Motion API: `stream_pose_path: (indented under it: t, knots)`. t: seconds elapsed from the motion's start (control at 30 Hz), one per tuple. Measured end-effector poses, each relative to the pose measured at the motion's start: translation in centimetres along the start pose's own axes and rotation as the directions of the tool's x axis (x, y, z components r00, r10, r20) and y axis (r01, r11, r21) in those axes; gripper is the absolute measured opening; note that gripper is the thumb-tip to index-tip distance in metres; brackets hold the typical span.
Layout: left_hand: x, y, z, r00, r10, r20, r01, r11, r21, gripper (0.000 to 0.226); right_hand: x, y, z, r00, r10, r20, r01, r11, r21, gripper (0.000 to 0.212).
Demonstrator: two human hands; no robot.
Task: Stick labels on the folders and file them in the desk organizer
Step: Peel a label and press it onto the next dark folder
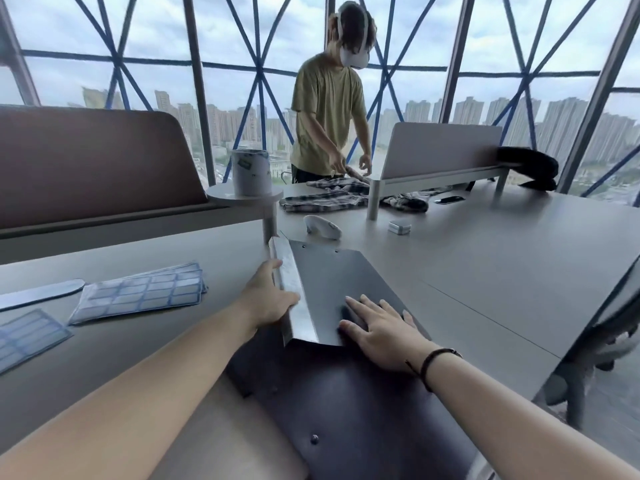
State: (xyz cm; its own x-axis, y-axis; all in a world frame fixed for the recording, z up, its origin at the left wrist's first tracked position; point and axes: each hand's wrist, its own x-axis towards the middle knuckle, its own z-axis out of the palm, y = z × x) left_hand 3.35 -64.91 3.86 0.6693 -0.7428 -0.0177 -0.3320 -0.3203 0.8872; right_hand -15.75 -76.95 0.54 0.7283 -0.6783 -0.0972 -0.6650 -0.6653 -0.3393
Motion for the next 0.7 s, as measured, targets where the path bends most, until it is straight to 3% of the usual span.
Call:
stream_pose_path:
  t: [0.17,0.3,0.5,0.6,0.7]
  knots:
    - [-4.9,-0.1,-4.3,0.994,0.109,-0.017,-0.107,0.990,0.090,0.067,-2.2,-2.5,-0.3,0.994,-0.112,-0.008,0.112,0.993,0.048,0.067]
    - [-10.9,-2.5,-8.9,0.998,0.042,0.042,-0.045,0.995,0.088,0.070,-3.3,-6.1,0.4,0.979,-0.201,0.026,0.199,0.979,0.048,0.069]
    - [-20.9,-7.7,-15.8,0.992,-0.067,0.108,0.066,0.998,0.015,0.083,-7.4,-13.4,4.1,0.913,-0.360,0.192,0.377,0.924,-0.059,0.077]
    - [-25.4,-9.3,-19.2,0.982,-0.141,0.125,0.114,0.973,0.202,0.091,-10.0,-17.3,6.0,0.857,-0.457,0.236,0.495,0.858,-0.136,0.086]
    - [-29.3,-10.1,-21.5,0.964,-0.247,0.101,0.176,0.873,0.456,0.086,-12.6,-20.9,8.4,0.804,-0.534,0.261,0.585,0.790,-0.182,0.091]
